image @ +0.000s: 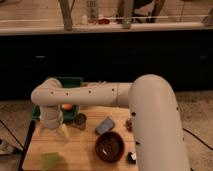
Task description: Place eraser in plastic cup
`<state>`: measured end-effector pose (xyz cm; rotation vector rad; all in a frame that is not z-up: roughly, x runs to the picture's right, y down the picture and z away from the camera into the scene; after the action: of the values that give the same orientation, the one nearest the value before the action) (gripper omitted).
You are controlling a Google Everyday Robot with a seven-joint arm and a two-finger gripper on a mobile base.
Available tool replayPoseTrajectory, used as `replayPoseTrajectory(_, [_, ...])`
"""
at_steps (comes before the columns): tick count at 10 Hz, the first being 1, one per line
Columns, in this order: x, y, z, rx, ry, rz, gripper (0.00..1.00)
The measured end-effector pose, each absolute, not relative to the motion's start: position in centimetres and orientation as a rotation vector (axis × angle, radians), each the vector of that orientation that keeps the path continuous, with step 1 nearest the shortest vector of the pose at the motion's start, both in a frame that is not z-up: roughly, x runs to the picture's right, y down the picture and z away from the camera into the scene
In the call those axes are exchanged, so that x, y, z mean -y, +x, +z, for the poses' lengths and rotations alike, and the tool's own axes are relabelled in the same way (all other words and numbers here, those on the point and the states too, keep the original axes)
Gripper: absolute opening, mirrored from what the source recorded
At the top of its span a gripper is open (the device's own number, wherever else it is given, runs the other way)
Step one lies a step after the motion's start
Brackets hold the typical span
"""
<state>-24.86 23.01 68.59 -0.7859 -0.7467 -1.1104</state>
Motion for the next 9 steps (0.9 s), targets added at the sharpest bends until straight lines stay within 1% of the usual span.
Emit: replayPoseTrajectory(9, [-22.86,-24.86,68.41,0.749,-0.766,-1.111,0.79])
